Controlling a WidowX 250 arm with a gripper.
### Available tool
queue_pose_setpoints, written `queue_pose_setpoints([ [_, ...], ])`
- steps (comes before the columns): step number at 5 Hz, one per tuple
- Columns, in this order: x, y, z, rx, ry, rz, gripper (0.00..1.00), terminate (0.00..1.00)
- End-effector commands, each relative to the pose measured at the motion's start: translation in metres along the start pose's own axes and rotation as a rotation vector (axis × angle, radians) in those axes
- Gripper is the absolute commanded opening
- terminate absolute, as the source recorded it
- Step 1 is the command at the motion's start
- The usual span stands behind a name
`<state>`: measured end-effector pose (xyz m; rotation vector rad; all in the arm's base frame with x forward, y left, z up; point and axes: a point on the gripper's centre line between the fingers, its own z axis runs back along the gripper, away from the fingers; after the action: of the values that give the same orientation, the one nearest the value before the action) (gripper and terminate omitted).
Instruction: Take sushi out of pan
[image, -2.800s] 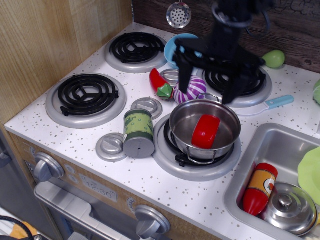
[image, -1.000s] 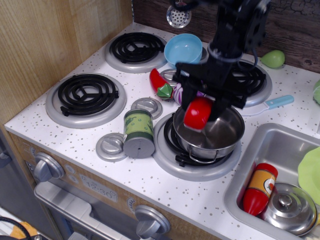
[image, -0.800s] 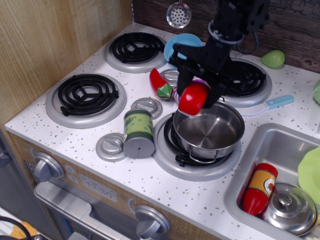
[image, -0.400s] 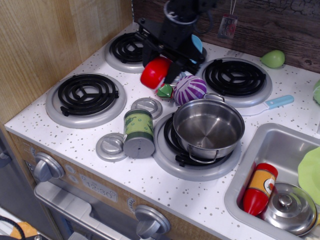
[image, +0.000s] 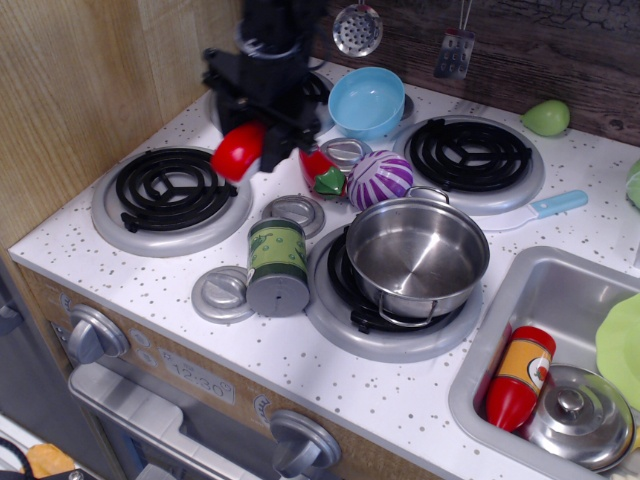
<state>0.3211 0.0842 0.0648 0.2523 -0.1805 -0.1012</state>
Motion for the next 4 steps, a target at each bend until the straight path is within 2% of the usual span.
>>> queue_pose_setpoints([
  [1,-0.009,0.035,-0.007,-0.051,-0.102,-0.031,1.0,0.0],
  [2,-0.01,0.037,-0.018,-0.069,-0.153,-0.026,1.0,0.0],
  [4,-0.01,0.037,-0.018,-0.069,-0.153,-0.026,1.0,0.0],
])
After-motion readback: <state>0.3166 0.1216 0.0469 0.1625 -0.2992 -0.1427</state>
